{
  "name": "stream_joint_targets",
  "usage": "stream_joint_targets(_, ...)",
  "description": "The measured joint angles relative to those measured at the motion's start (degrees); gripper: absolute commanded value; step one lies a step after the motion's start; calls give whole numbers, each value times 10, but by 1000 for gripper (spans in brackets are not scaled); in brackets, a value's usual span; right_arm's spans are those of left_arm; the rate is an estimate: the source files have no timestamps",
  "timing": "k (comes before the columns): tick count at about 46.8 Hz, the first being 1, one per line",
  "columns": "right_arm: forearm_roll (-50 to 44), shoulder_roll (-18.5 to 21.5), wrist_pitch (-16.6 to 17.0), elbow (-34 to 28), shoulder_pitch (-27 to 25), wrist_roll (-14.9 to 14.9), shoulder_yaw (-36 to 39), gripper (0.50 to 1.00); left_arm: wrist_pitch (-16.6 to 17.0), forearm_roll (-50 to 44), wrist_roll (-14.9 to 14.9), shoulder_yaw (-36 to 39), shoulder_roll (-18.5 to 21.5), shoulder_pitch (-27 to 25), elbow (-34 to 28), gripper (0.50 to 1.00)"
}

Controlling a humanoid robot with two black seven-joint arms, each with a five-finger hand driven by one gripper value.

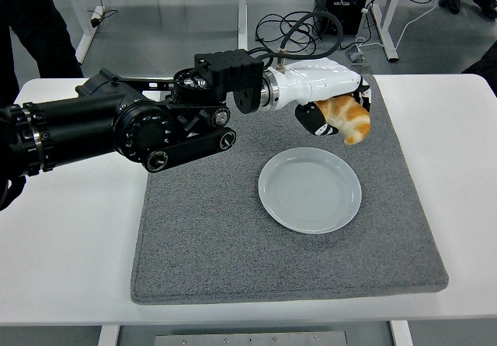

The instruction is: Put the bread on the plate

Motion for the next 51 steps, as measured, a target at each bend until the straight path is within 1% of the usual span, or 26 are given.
stream_joint_targets(6,0,0,0,0,0,0,0,1000,2,1,-1,3,0,9,1,500)
stream_joint_targets(11,0,0,0,0,0,0,0,1000,5,2,-1,21,0,26,1,500)
stream_joint_targets(25,0,0,0,0,0,0,0,1000,7,12,-3,25,0,69,4,500)
stream_joint_targets(36,0,0,0,0,0,0,0,1000,31,39,-6,54,0,93,9,500)
stream_joint_targets(45,0,0,0,0,0,0,0,1000,34,54,-10,57,0,110,8,500)
stream_joint_targets(51,0,0,0,0,0,0,0,1000,34,61,-19,66,0,115,7,500)
